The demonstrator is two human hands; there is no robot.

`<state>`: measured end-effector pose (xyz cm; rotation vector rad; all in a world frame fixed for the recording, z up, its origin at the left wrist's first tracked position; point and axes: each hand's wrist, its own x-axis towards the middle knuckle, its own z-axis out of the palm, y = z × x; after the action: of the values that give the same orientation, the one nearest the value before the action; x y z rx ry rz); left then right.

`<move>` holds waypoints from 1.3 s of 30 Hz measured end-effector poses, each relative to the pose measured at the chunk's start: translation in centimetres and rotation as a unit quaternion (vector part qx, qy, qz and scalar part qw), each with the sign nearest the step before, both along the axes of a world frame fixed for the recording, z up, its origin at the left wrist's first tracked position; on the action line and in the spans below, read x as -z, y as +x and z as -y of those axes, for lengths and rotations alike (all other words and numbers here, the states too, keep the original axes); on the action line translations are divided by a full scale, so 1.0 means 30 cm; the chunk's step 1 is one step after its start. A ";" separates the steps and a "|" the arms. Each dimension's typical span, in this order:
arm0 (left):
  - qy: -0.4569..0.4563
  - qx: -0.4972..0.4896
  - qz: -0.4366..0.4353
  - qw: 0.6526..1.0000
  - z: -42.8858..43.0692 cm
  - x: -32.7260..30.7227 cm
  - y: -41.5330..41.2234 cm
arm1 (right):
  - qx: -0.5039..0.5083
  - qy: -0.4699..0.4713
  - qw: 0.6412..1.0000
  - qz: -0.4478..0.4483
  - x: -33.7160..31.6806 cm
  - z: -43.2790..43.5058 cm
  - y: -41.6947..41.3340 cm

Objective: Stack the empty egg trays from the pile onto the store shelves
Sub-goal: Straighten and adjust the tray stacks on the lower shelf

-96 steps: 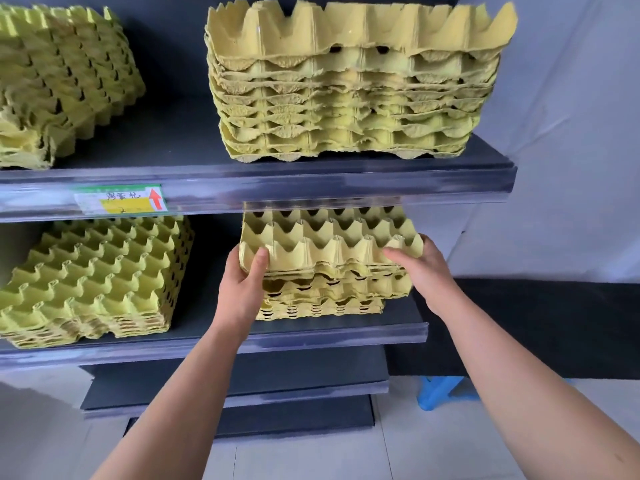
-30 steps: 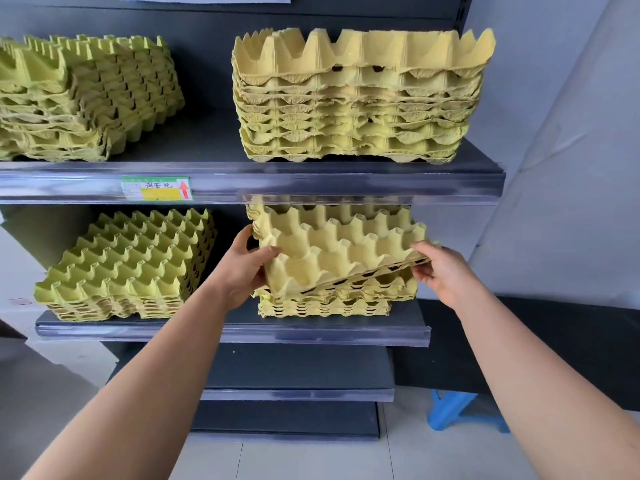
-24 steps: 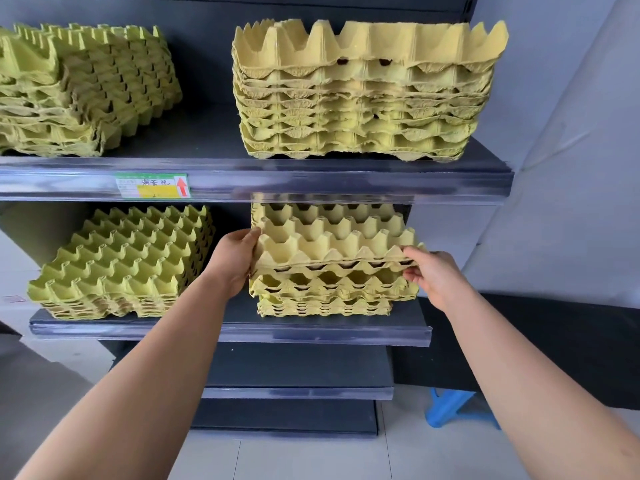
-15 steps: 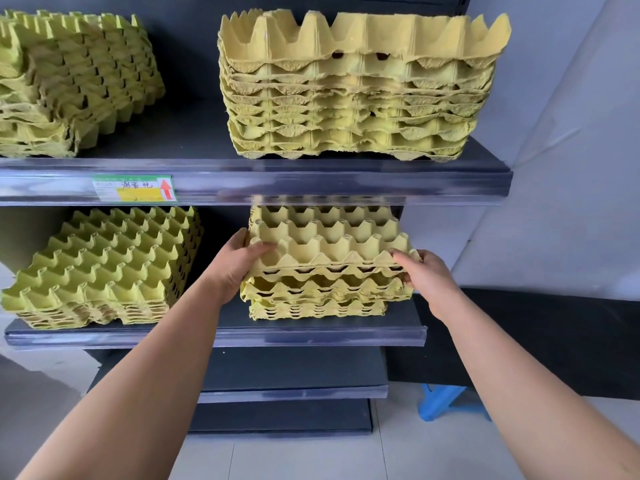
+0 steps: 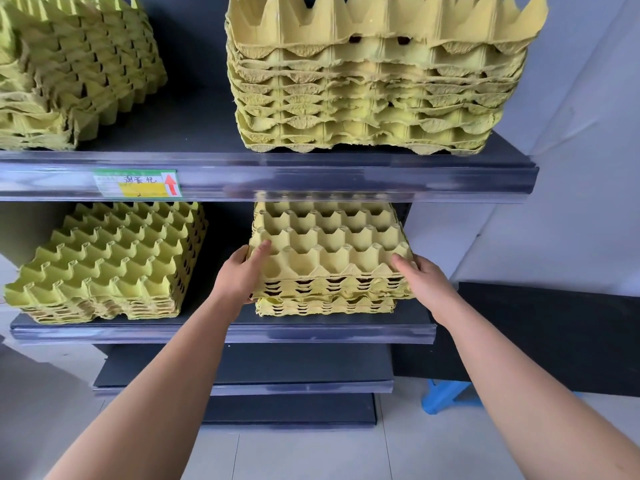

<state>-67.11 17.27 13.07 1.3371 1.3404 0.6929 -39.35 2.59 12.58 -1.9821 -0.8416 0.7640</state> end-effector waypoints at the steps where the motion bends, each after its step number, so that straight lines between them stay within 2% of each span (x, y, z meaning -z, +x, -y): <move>1: -0.004 0.000 0.014 1.000 0.004 0.005 -0.008 | 0.002 0.008 1.000 -0.009 -0.004 0.001 0.002; 9: 0.093 0.030 0.060 0.993 0.026 -0.031 0.026 | 0.029 0.077 0.996 -0.038 -0.059 0.006 0.052; 13: 0.079 0.064 0.063 0.993 0.054 -0.013 0.071 | 0.039 0.089 0.995 -0.037 -0.053 0.018 0.105; 18: 0.047 0.098 0.065 0.992 0.086 0.018 0.094 | 0.029 0.053 0.998 -0.021 -0.005 0.016 0.131; 27: 0.073 0.051 0.076 0.993 0.085 0.035 0.097 | 0.028 0.092 0.995 0.012 -0.014 0.003 0.118; 32: 0.077 0.069 0.071 0.992 0.109 0.062 0.098 | 0.012 0.035 0.999 0.022 0.018 0.015 0.121; 39: 0.045 0.027 0.123 0.991 0.094 0.041 0.079 | 0.076 0.103 0.990 -0.060 -0.042 0.032 0.104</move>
<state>-64.74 14.45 11.85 1.3071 1.0831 0.8610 -36.22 1.64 13.84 -1.7756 -0.6630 0.6716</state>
